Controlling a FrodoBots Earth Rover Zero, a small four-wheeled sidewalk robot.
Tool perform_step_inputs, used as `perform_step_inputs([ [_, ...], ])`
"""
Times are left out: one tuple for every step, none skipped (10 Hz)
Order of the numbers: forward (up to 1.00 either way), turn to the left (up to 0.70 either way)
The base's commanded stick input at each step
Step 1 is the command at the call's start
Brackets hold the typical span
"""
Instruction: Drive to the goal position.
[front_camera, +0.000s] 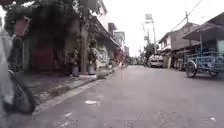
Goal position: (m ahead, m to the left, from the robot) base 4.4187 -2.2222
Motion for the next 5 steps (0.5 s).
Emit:
perform_step_inputs([
  [1.0, 0.0],
  [1.0, 0.0],
  [1.0, 0.0],
  [1.0, 0.0],
  [1.0, 0.0],
])
